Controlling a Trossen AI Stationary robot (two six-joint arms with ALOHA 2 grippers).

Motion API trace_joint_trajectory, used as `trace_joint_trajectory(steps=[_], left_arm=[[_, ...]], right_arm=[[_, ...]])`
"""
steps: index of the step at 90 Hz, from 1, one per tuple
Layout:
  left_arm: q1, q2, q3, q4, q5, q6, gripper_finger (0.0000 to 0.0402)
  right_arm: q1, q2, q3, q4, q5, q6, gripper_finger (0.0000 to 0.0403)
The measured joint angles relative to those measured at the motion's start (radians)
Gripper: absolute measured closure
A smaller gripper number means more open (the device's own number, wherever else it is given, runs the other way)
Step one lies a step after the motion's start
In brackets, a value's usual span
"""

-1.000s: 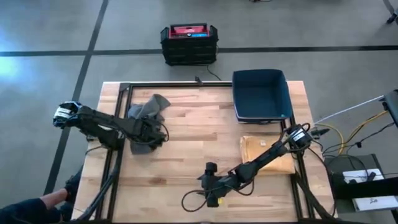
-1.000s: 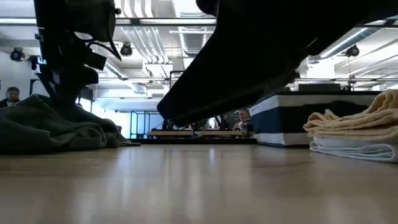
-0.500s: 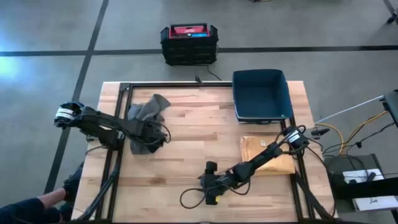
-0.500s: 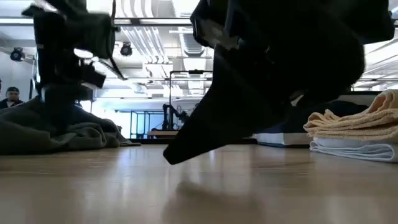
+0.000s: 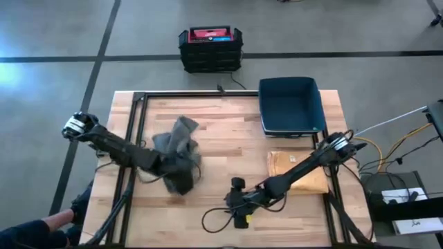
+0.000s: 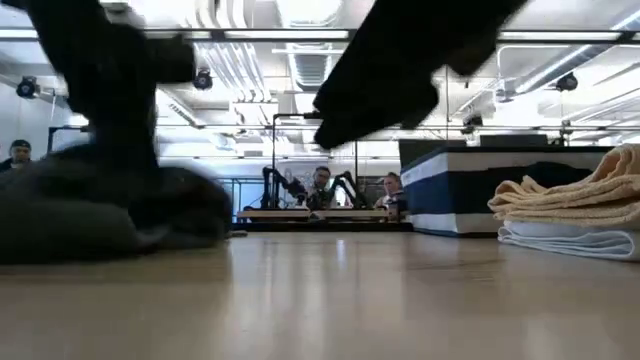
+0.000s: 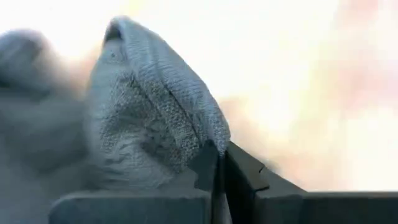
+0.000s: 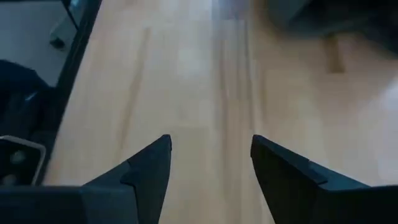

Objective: Fold towel
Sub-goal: Fold the gray towel

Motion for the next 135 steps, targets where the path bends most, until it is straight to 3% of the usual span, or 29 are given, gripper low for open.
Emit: trace_joint_trajectory(steps=[18,40,67,79,88,99,120,135], left_arm=[[-0.121,0.002,0.068,0.154,-0.107,0.063,0.0401],[-0.137,0.003,0.070,0.202,-0.114,0.076,0.0401],[-0.141,0.007,0.069,0.369,-0.031,0.156,0.0401],[-0.154,0.006,0.080,0.421,0.024,0.182,0.0401],[-0.189,0.000,0.123,0.388,0.039,0.207,0.0402],[-0.237,-0.006,0.210,0.191,0.036,0.201,0.0401],[-0.297,-0.008,0.393,-0.268,-0.030,0.064,0.0401],[-0.313,-0.008,0.413,-0.315,-0.092,0.011,0.0401]], right_arm=[[-0.005,-0.082,0.011,0.085,0.112,-0.151,0.0191],[-0.039,-0.041,0.008,0.277,0.136,-0.500,0.0175],[-0.155,0.088,0.081,0.290,0.161,-0.559,0.0181],[-0.192,0.128,0.106,0.180,0.169,-0.555,0.0219],[-0.197,0.125,0.129,0.062,0.238,-0.528,0.0292],[-0.192,0.092,0.184,-0.179,0.318,-0.529,0.0386],[-0.195,-0.009,0.328,-0.606,0.388,-0.466,0.0397],[-0.166,-0.081,0.353,-0.781,0.308,-0.308,0.0401]])
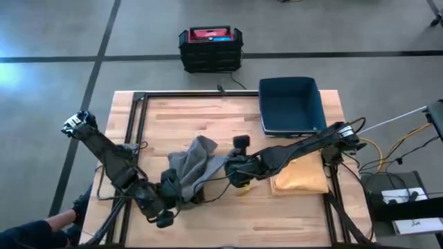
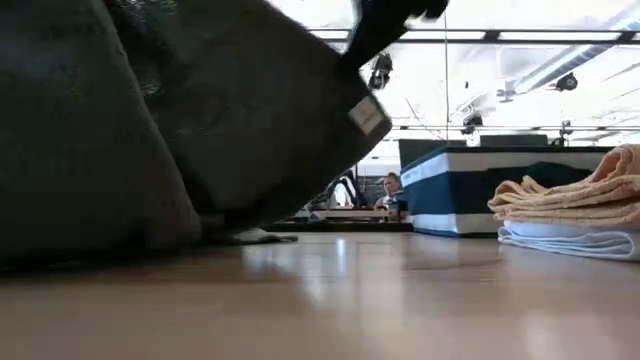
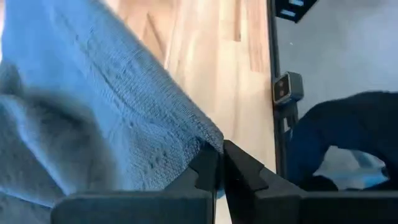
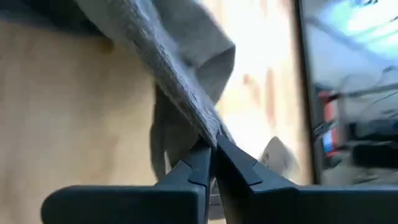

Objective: Fold towel
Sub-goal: Fold the gray towel

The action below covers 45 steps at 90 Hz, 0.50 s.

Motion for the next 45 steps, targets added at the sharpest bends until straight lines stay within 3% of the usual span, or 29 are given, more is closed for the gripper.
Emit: trace_joint_trajectory(steps=[21,34,45], left_arm=[[0.006,0.000,-0.186,0.364,-0.021,0.044,0.0372],[0.045,0.026,-0.328,0.625,0.026,0.043,0.0301],[0.081,0.042,-0.369,0.658,0.189,0.031,0.0230]], right_arm=[[0.108,0.024,-0.056,-0.056,-0.245,0.190,0.0402],[0.181,0.048,-0.148,-0.069,-0.270,0.293,0.0403],[0.231,0.048,-0.207,-0.061,-0.278,0.404,0.0400]])
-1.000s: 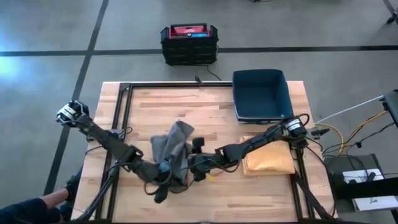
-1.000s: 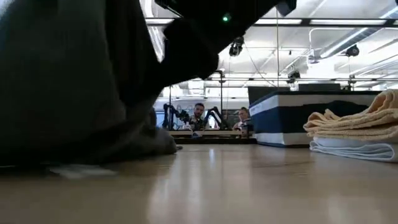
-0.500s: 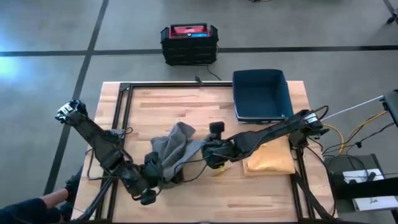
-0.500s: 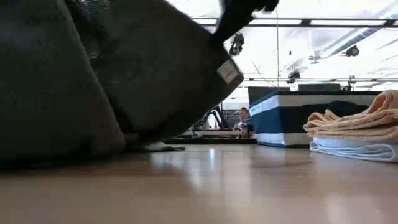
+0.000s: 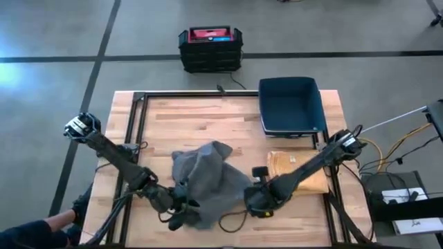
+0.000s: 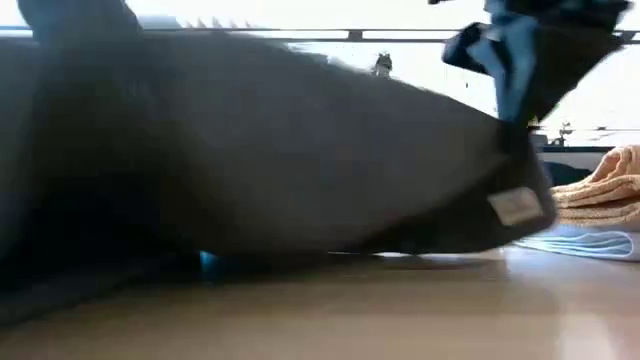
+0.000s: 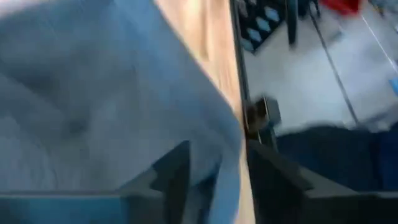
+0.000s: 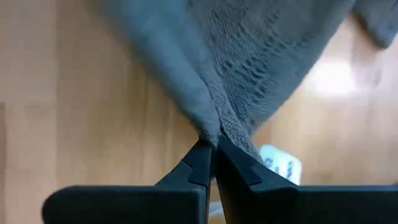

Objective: Fold towel
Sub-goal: Fold the gray towel

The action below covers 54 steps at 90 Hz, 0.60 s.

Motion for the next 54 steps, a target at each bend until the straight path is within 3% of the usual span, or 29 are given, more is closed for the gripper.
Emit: trace_joint_trajectory(steps=[5,11,24,32,45,54], left_arm=[[0.010,-0.007,0.009,-0.029,0.071,-0.042,0.0205],[0.011,-0.024,0.043,-0.142,0.081,-0.084,0.0186],[-0.046,-0.029,0.153,-0.508,-0.006,-0.182,0.0180],[-0.091,-0.022,0.163,-0.633,-0.036,-0.274,0.0189],[-0.155,0.000,0.101,-0.664,-0.055,-0.444,0.0210],[-0.177,0.024,0.020,-0.570,-0.084,-0.500,0.0225]], right_arm=[[0.014,0.001,-0.015,-0.001,0.013,0.051,0.0396],[0.018,0.000,-0.018,-0.005,0.023,0.084,0.0387],[0.018,-0.016,0.012,-0.004,0.030,0.088,0.0343],[0.018,-0.032,0.040,-0.004,0.022,0.082,0.0305],[0.020,-0.049,0.088,-0.028,-0.038,0.081,0.0247],[0.020,-0.054,0.095,0.018,0.005,0.053,0.0220]])
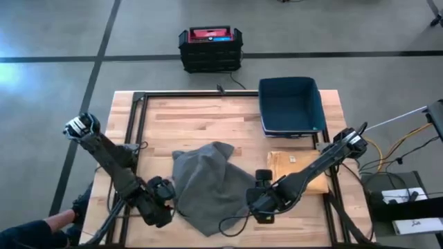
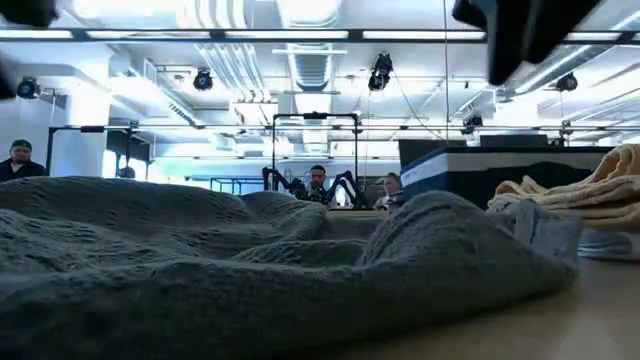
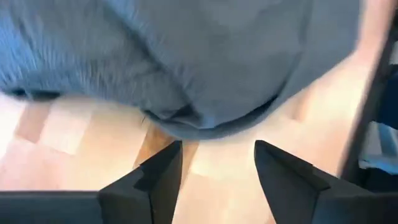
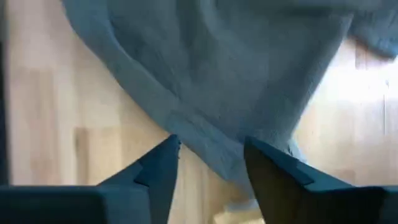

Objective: Fold towel
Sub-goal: Fold the gray towel

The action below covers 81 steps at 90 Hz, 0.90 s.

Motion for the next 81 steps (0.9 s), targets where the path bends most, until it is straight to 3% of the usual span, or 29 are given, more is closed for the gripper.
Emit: trace_joint_trajectory(steps=[22,30,39,60,72,81], left_arm=[[0.015,0.099,-0.165,0.239,-0.097,0.049,0.0264],[0.018,0.129,-0.188,0.273,-0.086,0.033,0.0277],[0.011,0.143,-0.201,0.272,-0.033,-0.026,0.0292],[-0.049,0.083,-0.158,0.144,0.065,-0.178,0.0324],[-0.087,0.070,-0.133,0.028,0.180,-0.312,0.0335],[-0.126,0.068,-0.133,-0.002,0.245,-0.444,0.0343]], right_arm=[[-0.043,0.092,-0.072,0.397,0.066,-0.248,0.0205],[-0.069,0.156,-0.078,0.477,0.073,-0.290,0.0212],[-0.094,0.226,-0.079,0.430,0.074,-0.258,0.0223],[-0.099,0.285,-0.077,0.127,0.025,-0.114,0.0252],[-0.079,0.276,-0.082,0.061,-0.038,-0.079,0.0268],[-0.061,0.254,-0.085,0.062,-0.145,-0.074,0.0280]])
